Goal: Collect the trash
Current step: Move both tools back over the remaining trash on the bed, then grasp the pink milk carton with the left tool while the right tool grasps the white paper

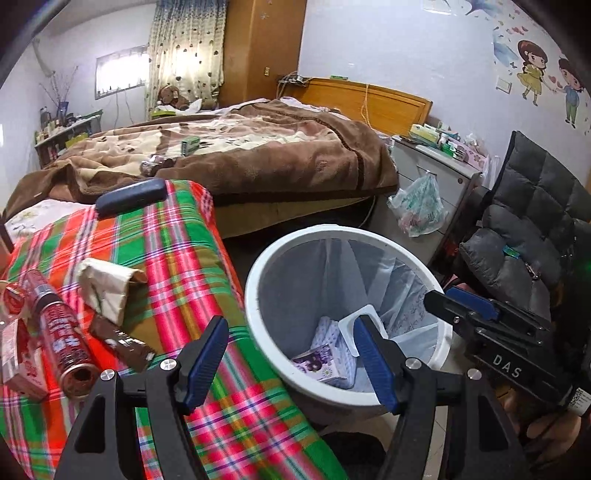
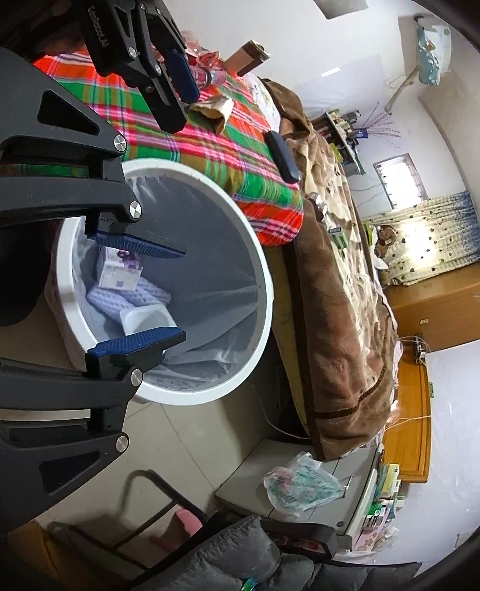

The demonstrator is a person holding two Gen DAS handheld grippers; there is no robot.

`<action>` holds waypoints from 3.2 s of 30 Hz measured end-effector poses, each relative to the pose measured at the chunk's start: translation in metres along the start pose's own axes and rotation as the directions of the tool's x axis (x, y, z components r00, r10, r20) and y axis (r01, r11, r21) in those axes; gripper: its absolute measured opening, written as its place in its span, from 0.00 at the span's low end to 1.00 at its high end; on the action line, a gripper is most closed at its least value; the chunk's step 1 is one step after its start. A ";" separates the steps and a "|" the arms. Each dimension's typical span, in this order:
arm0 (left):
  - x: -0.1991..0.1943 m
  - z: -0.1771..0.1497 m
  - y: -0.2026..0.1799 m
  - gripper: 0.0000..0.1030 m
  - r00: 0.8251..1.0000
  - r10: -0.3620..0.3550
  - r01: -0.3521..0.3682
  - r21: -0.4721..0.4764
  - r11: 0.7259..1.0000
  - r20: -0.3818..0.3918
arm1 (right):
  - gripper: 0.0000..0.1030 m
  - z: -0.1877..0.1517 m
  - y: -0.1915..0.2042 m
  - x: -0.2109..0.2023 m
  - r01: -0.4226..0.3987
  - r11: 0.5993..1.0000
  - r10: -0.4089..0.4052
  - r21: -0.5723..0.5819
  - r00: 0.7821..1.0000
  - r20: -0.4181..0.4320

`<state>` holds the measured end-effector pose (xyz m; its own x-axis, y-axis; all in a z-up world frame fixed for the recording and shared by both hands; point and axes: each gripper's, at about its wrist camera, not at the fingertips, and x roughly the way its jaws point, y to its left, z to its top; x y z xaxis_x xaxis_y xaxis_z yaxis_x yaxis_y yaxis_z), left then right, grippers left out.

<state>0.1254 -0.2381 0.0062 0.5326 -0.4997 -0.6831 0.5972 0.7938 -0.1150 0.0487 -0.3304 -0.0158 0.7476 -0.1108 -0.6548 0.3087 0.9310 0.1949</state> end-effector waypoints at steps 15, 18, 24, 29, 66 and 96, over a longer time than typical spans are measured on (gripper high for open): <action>-0.057 -0.015 0.039 0.68 0.995 0.073 -0.068 -0.070 0.995 0.074 | 0.39 -0.002 0.037 -0.007 -0.055 0.997 0.057 -0.051 0.998 0.031; -0.067 -0.019 0.050 0.68 0.992 0.096 -0.089 -0.087 0.992 0.084 | 0.40 -0.003 0.044 -0.007 -0.071 0.996 0.073 -0.060 0.997 0.029; -0.083 -0.027 0.071 0.68 0.984 0.152 -0.141 -0.113 0.983 0.095 | 0.44 -0.004 0.063 -0.007 -0.099 0.991 0.102 -0.091 0.994 0.029; -0.095 -0.036 0.092 0.68 0.977 0.192 -0.177 -0.146 0.973 0.095 | 0.45 -0.004 0.082 -0.004 -0.126 0.984 0.130 -0.124 0.991 0.021; -0.073 -0.062 0.255 0.71 0.954 0.299 -0.287 -0.401 0.870 -0.033 | 0.54 0.014 0.184 0.105 -0.406 0.902 0.356 -0.146 0.892 -0.280; -0.036 -0.050 0.272 0.36 0.950 0.303 -0.308 -0.392 0.867 -0.078 | 0.20 0.021 0.195 0.131 -0.471 0.881 0.441 -0.053 0.855 -0.274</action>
<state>0.2389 0.0128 -0.0366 0.6400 -0.2076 -0.7398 0.1181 0.9780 -0.1722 0.2197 -0.1709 -0.0482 0.6137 0.4110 -0.6742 -0.1116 0.8904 0.4413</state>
